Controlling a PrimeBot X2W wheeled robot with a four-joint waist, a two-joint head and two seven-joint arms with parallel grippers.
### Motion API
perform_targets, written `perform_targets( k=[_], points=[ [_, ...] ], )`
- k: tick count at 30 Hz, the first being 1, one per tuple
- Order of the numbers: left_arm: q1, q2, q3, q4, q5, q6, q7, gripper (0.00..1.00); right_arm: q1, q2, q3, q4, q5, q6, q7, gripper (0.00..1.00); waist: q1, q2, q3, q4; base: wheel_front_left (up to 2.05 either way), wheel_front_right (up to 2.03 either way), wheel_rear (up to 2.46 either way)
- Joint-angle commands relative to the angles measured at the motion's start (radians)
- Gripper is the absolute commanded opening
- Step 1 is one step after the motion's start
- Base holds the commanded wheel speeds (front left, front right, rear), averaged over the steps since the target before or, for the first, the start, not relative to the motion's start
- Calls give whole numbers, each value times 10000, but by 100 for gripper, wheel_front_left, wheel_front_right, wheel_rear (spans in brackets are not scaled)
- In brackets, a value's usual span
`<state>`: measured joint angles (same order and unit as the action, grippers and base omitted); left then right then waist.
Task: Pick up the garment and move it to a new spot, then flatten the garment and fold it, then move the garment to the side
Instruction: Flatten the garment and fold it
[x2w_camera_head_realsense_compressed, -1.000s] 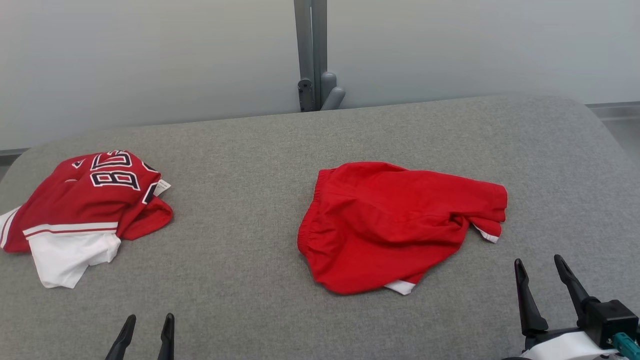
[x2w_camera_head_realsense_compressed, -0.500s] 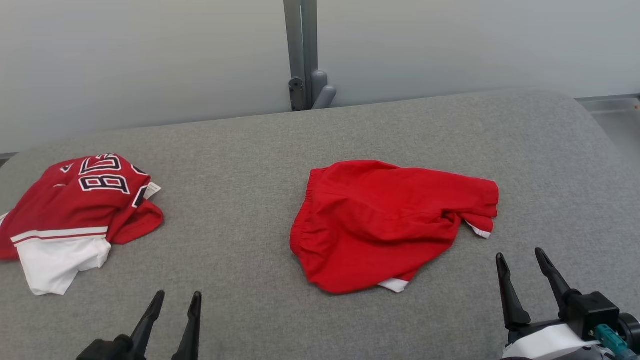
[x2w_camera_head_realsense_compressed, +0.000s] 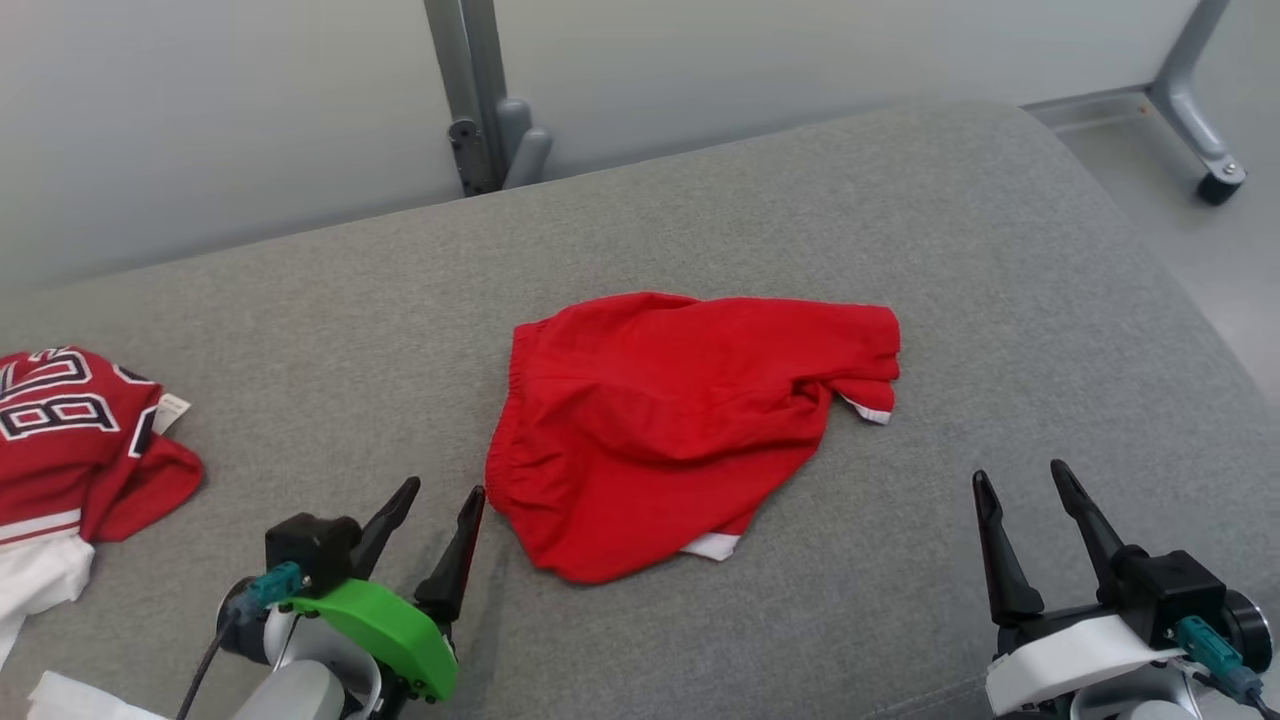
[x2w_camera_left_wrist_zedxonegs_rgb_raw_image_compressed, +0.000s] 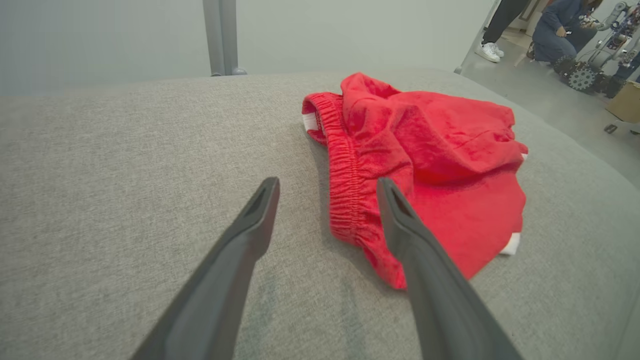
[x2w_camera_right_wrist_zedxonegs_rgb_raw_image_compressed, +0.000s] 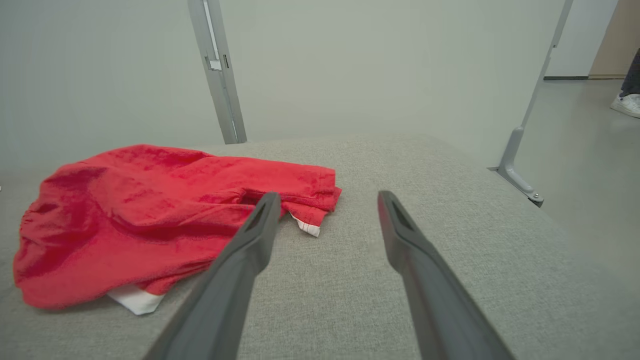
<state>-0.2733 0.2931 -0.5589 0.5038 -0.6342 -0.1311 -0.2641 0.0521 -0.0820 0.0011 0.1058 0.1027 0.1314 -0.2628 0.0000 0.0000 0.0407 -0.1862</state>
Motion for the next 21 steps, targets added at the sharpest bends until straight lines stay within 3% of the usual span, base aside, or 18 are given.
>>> perform_targets(
  k=[1,6,15,16,18,21],
  points=[
    [-203,49,-75,173,-219,14,-3,100,-108,2,-26,15,14,-14,-31,100,0,0,421,-599,0,0,0],
    [-1183,318,-999,1257,-1514,13,33,100,-199,98,-82,-23,82,-14,-31,100,0,0,707,-1117,0,0,0],
    [-2034,729,-2355,1669,-3001,13,266,100,-339,225,-123,-11,140,-14,-32,100,0,0,957,-1254,0,0,0],
    [-2068,765,-2534,1547,-3232,13,316,78,-358,232,-129,4,155,-14,-32,100,0,0,968,-1240,0,0,0],
    [-2192,930,-2896,1280,-3546,13,299,0,-377,245,-144,32,182,-14,-32,100,0,0,976,-1194,0,0,0],
    [-2374,1176,-3449,794,-3939,13,263,0,-381,266,-150,66,199,-14,-31,100,0,0,955,-1116,0,0,0]
  ],
)
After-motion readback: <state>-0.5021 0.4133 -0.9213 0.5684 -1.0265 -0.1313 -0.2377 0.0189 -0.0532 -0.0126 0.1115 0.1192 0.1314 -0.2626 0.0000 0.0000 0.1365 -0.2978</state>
